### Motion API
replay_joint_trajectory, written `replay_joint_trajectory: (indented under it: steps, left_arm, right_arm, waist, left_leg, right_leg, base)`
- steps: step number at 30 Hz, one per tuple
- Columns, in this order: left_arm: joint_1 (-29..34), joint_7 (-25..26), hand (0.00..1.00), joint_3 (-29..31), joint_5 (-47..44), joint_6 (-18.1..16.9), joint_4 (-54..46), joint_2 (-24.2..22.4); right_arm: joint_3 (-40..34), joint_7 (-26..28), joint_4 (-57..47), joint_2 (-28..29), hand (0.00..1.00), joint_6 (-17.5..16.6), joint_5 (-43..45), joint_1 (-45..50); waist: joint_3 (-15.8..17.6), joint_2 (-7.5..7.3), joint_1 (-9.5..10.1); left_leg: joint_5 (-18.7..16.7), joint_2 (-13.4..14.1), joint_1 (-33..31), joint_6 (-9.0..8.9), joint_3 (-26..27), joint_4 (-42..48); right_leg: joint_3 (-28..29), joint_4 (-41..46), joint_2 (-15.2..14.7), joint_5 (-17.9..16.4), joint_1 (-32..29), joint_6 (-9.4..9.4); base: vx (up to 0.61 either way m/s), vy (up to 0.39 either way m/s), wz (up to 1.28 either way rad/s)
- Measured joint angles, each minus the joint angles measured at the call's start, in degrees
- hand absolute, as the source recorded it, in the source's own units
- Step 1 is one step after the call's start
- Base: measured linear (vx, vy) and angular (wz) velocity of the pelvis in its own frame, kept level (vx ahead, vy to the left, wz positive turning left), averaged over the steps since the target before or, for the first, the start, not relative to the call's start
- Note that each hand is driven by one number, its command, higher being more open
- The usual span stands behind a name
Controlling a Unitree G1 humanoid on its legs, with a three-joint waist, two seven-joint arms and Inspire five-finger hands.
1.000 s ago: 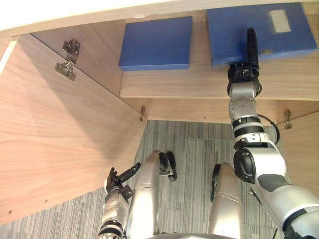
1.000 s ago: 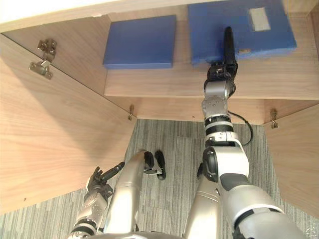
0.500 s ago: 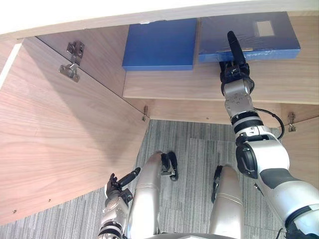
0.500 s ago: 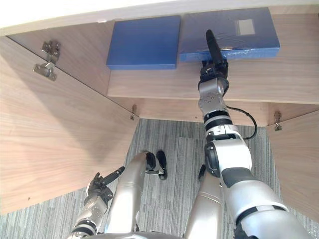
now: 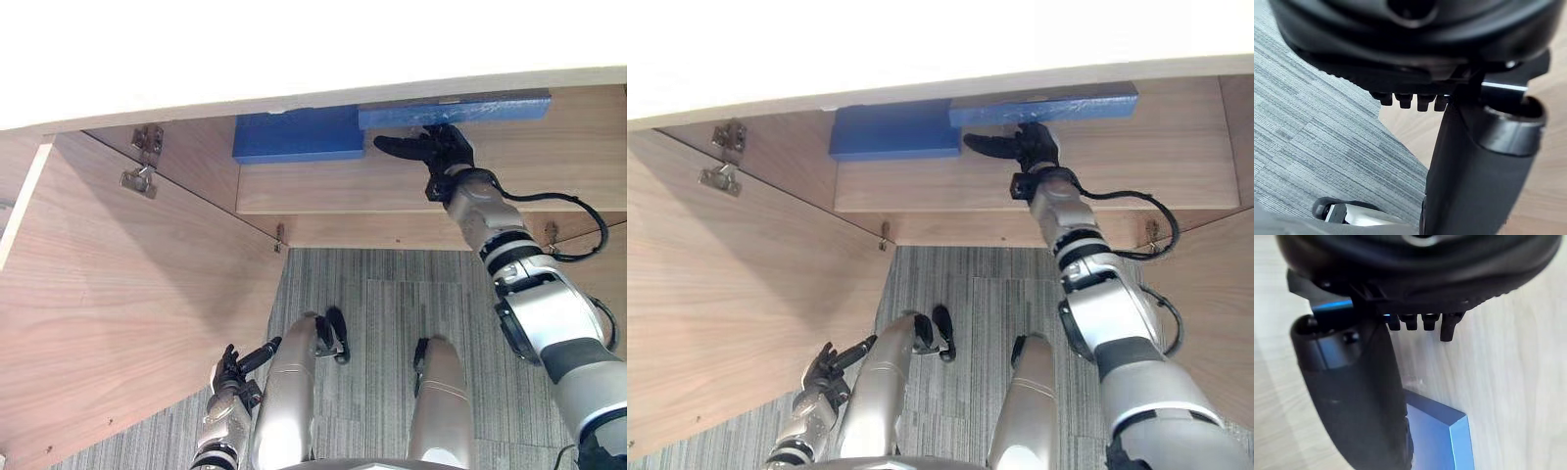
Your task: Walk over to the cabinet, pick up the folder, carry it to the office cabinet, place the folder inside the office cabinet, then close the office cabinet door
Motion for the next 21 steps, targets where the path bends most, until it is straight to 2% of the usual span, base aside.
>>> replay_joint_trajectory:
  steps: [2, 4, 7, 9, 10, 13, 15, 18, 21]
  left_arm:
    - [0.43, -0.93, 1.00, -0.19, 0.00, 0.00, 0.36, 0.27]
    - [1.06, -1.84, 1.00, -1.34, 0.02, -0.08, 0.73, 1.38]
    - [1.22, -2.37, 1.00, -1.35, 0.02, -0.09, 1.48, 2.04]
    - [1.47, -3.05, 1.00, -1.22, 0.04, -0.31, 2.02, 2.73]
    - [1.50, -3.17, 1.00, -1.20, 0.07, -0.31, 2.05, 2.79]
    - [2.20, -3.61, 1.00, -1.15, 0.75, -0.33, 1.87, 3.67]
    - [3.82, -4.42, 1.00, -1.16, 1.31, -0.31, -0.01, 3.62]
    - [5.50, -4.65, 1.00, -1.00, 1.53, 0.11, -1.63, 3.77]
    - [5.81, -4.66, 1.00, -0.83, 1.88, 0.18, -1.83, 3.81]
  right_arm:
    - [0.56, 2.41, -0.05, -1.25, 1.00, -0.75, 3.97, 2.50]
    - [1.08, 4.47, 0.06, -1.84, 1.00, -0.96, 5.99, 4.90]
    - [1.65, 7.03, 2.06, -2.14, 1.00, -0.86, 4.12, 6.85]
    - [2.28, 9.95, 3.69, -2.70, 1.00, -0.88, -5.59, 7.22]
    - [2.33, 10.39, 3.93, -2.76, 1.00, -0.90, -7.26, 7.22]
    - [4.41, 13.52, 4.07, -2.75, 1.00, -2.09, -24.89, 6.93]
    - [6.54, 15.05, 1.77, -1.96, 1.00, -4.03, -45.19, 7.24]
    - [9.78, 14.53, -2.25, 0.12, 1.00, -5.07, -64.98, 9.55]
    - [10.18, 14.28, -3.65, 1.05, 1.00, -5.09, -70.16, 11.21]
  waist:
    - [-0.07, -0.16, -0.11]
    - [-0.48, -0.97, -0.21]
    - [-0.94, -1.90, -0.30]
    - [-1.35, -2.71, -0.31]
    - [-1.41, -2.84, -0.30]
    - [-2.18, -4.26, -0.24]
    - [-2.62, -4.93, -0.26]
    - [-3.75, -6.31, -0.29]
    - [-4.10, -6.92, -0.11]
  left_leg:
    - [0.00, 0.00, 1.16, 0.00, 0.43, -0.61]
    - [-0.01, 0.01, 2.23, 0.00, 0.81, -1.37]
    - [-0.09, 0.10, 3.18, -0.14, 0.92, -1.78]
    - [-0.23, 0.64, 3.38, -0.36, 0.98, -1.78]
    - [-0.24, 0.72, 3.41, -0.37, 1.00, -1.78]
    - [-0.27, 0.99, 4.24, -0.42, 1.43, -2.11]
    - [-0.26, 1.09, 5.08, -0.42, 1.66, -2.63]
    - [-0.29, 1.10, 5.84, -0.47, 1.92, -3.43]
    - [-0.30, 1.37, 6.41, -0.50, 2.13, -3.94]
  right_leg:
    - [-0.06, -0.90, -0.11, 0.12, 1.21, 0.20]
    - [0.02, -1.59, -0.11, 0.24, 2.02, 0.19]
    - [-0.08, -2.20, -0.06, 0.30, 2.94, 0.18]
    - [-0.08, -2.73, 0.47, 0.66, 3.17, 0.03]
    - [-0.08, -2.80, 0.54, 0.71, 3.20, 0.02]
    - [-0.04, -3.08, 0.64, 0.86, 3.68, -0.19]
    - [-0.20, -3.80, 0.65, 1.20, 4.44, -0.32]
    - [-0.24, -4.79, 0.70, 1.51, 5.13, -0.30]
    - [-0.41, -6.09, 0.97, 2.12, 5.68, -0.34]
  base:
    - [0.04, 0.033, -0.03]
    - [0.03, 0.021, -0.05]
    - [0.01, 0.011, -0.03]
    - [0.00, 0.023, -0.09]
    - [0.00, 0.028, -0.11]
    - [0.00, 0.026, -0.08]
    - [0.00, 0.030, -0.05]
    - [0.01, 0.038, -0.04]
    - [0.01, 0.049, -0.07]
